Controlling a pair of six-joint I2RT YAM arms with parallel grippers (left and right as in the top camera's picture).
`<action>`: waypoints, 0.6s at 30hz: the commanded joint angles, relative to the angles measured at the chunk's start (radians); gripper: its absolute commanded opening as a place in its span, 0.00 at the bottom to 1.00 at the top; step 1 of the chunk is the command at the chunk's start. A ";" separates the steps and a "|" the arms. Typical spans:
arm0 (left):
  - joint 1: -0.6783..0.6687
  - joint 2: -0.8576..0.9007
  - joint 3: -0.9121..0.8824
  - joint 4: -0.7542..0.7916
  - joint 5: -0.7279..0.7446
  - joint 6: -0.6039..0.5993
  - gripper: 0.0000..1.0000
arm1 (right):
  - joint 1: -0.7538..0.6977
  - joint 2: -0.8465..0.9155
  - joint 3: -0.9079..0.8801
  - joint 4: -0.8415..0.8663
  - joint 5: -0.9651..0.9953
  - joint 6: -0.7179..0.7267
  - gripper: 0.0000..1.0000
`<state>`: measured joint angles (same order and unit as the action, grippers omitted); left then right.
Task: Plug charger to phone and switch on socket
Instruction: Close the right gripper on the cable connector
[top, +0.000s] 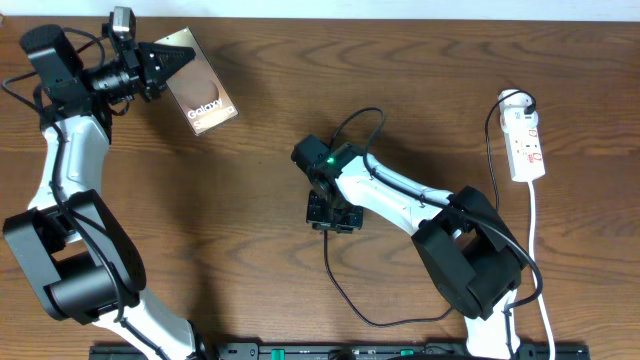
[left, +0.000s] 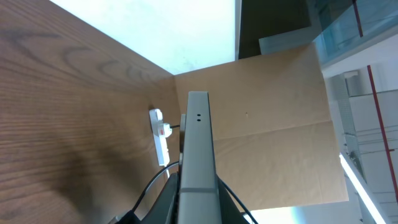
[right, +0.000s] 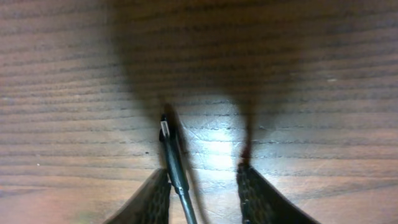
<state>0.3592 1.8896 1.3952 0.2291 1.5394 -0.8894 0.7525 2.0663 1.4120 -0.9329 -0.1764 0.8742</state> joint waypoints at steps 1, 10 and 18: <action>0.005 -0.003 0.003 0.005 0.023 0.006 0.07 | 0.008 -0.005 -0.007 0.000 0.017 0.002 0.23; 0.005 -0.003 0.003 0.005 0.023 0.006 0.07 | 0.008 -0.005 -0.007 0.003 0.016 0.002 0.12; 0.005 -0.003 0.003 0.005 0.023 0.006 0.07 | 0.008 -0.005 -0.007 0.014 0.017 0.002 0.12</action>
<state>0.3592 1.8896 1.3952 0.2291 1.5394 -0.8894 0.7525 2.0663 1.4120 -0.9237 -0.1745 0.8738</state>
